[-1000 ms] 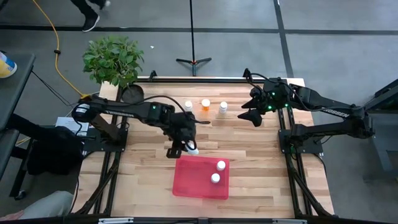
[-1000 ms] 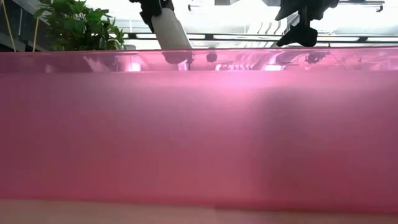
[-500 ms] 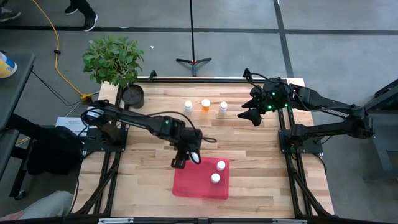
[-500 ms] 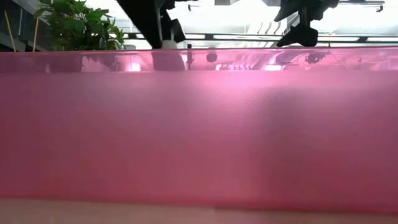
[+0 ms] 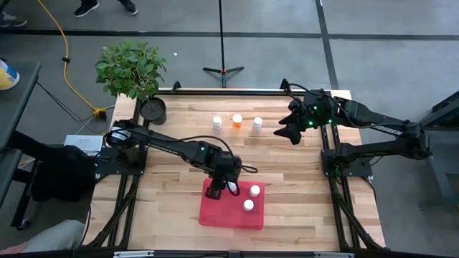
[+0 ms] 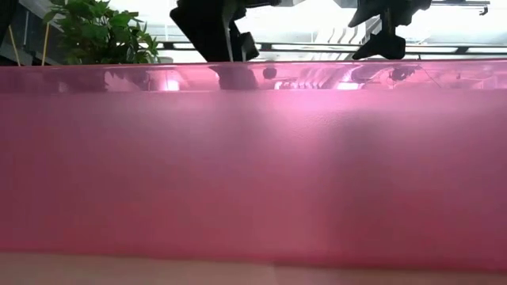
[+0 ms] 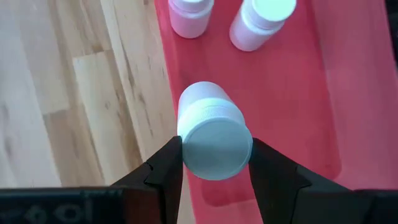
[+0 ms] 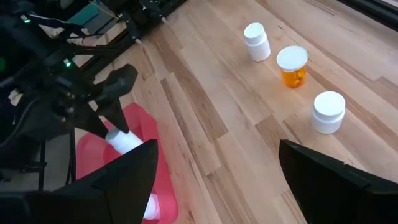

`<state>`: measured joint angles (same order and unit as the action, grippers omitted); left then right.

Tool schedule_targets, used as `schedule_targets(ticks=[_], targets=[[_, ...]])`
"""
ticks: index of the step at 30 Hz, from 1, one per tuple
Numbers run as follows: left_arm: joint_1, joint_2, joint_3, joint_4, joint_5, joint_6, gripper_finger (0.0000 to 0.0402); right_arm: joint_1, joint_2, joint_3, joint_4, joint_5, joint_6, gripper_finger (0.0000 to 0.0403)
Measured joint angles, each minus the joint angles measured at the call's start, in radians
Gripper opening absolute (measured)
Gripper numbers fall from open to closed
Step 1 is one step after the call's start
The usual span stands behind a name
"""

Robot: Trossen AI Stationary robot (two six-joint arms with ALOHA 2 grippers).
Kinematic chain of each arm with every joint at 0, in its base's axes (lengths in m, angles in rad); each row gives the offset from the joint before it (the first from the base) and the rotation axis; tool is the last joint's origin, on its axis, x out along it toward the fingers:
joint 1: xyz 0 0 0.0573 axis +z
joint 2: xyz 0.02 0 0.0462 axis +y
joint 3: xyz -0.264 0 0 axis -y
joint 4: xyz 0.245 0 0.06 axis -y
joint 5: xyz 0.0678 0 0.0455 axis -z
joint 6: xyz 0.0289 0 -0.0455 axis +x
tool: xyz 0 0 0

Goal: Pick and place pill bottles into a basket
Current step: Put the white pill bottle into the red bin

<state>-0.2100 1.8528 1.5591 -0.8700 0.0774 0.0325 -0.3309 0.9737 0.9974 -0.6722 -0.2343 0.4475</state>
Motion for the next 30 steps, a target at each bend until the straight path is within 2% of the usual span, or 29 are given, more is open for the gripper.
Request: schedule_targets(ticks=[16,24,30], targets=[[0.000,0.195,0.232,-0.187,-0.052,0.131,0.0187,0.000,0.000,0.000,-0.003,0.000,-0.002,0.0323],[0.000,0.225,0.305,-0.180,-0.062,0.144,0.0187,0.000,0.000,0.000,-0.003,0.003,-0.005,0.0323],[0.000,0.224,0.309,-0.169,-0.061,0.143,0.0187,0.000,0.000,0.000,-0.003,0.004,-0.006,0.0323]])
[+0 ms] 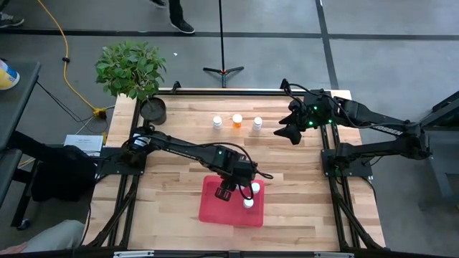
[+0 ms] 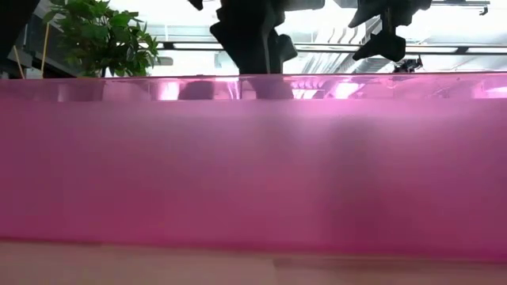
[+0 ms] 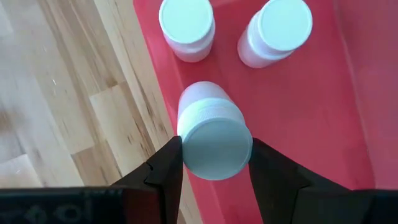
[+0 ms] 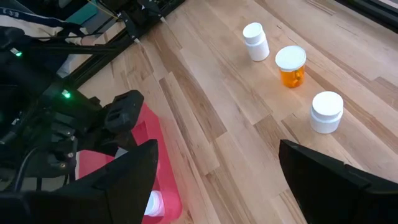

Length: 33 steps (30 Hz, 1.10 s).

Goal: Pick and place pill bottles into a basket
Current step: Put the white pill bottle into the red bin

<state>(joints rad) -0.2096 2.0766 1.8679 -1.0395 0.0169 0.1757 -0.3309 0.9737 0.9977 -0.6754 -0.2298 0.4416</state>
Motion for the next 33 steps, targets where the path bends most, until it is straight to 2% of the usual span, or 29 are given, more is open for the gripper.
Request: schedule_targets(ticks=[12,24,30,33], targets=[[0.000,0.056,0.000,0.010,0.027,0.000,0.0187,0.000,0.001,0.000,0.000,0.000,0.000,0.0323],[0.000,0.057,0.000,0.027,0.047,-0.019,0.0187,0.000,0.002,0.000,-0.001,0.000,-0.005,0.0323],[0.000,0.056,0.000,0.061,0.047,-0.023,0.0230,0.000,0.002,0.000,-0.001,0.000,-0.005,0.0323],[0.000,0.056,0.000,0.078,0.051,-0.023,0.0230,0.000,0.002,0.000,-0.001,0.000,-0.005,0.0323]])
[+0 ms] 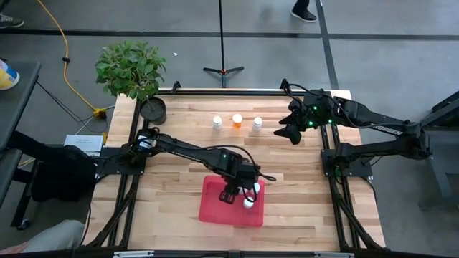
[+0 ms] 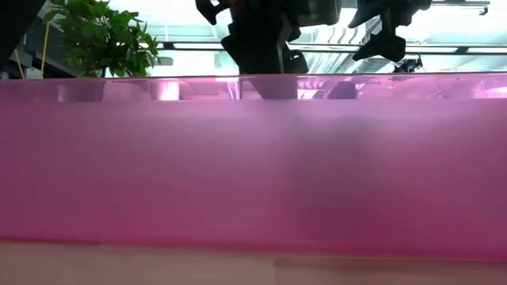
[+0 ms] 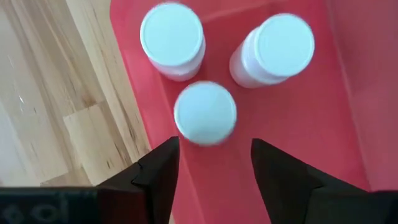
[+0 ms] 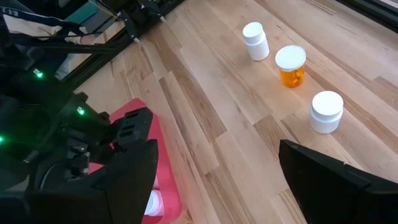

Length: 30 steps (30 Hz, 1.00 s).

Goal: Pick and place pill bottles into a basket
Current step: Put the white pill bottle into the red bin

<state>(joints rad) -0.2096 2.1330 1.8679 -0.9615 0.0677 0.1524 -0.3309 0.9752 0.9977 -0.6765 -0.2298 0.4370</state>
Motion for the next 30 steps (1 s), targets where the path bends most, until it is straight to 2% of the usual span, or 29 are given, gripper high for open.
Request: schedule_targets(ticks=[7,13,16,21,25,26,30], targets=[[0.000,0.000,0.000,0.024,-0.005,-0.001,0.0182,0.000,0.000,0.000,0.000,0.000,0.000,0.0323],[0.000,-0.015,0.002,0.022,-0.060,0.005,0.0156,0.000,0.000,0.000,-0.010,-0.001,0.000,0.0323],[0.000,-0.016,0.081,-0.026,-0.092,0.023,0.0151,0.000,0.000,0.000,-0.019,0.000,0.000,0.0323],[0.011,-0.018,0.289,-0.105,-0.175,0.057,0.0149,0.000,0.000,0.000,-0.023,-0.001,-0.011,0.0323],[0.060,-0.019,0.473,-0.171,-0.182,0.042,0.0149,0.000,0.000,0.000,-0.022,-0.022,-0.013,0.0323],[0.079,-0.025,0.493,-0.180,-0.182,0.035,0.0149,0.000,0.000,0.000,-0.022,-0.028,-0.018,0.0323],[0.171,-0.124,0.423,-0.173,-0.144,-0.003,0.0149,0.000,-0.013,0.000,-0.022,-0.032,-0.036,0.0323]])
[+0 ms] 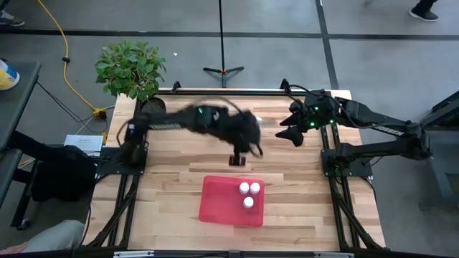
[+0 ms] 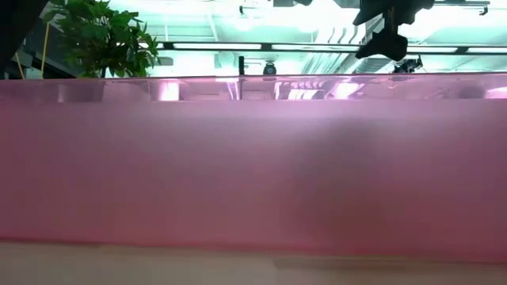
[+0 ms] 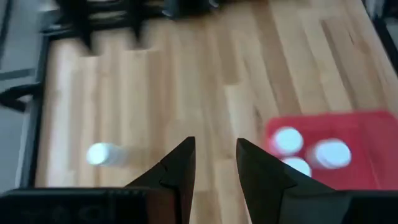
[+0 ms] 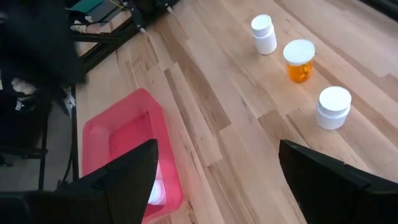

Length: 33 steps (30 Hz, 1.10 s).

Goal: Pick and place pill bottles into a basket
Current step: Put the white pill bottle into the red bin

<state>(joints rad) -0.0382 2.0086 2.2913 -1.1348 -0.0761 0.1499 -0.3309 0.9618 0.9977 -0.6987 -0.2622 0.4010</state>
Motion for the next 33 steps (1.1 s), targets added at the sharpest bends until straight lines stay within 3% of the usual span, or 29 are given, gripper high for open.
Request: schedule_targets(ticks=[13,18,33], targets=[[0.237,-0.262,-0.009,-0.048,0.048,-0.023,0.0149,-0.005,-0.177,0.000,0.020,0.047,-0.043,0.0323],[0.261,-0.316,-0.009,-0.058,0.045,-0.022,0.0149,-0.005,-0.241,0.000,0.021,0.098,-0.043,0.0323],[0.274,-0.380,-0.011,-0.133,-0.001,-0.051,0.0149,-0.005,-0.275,0.007,0.043,0.094,-0.094,0.0323]])
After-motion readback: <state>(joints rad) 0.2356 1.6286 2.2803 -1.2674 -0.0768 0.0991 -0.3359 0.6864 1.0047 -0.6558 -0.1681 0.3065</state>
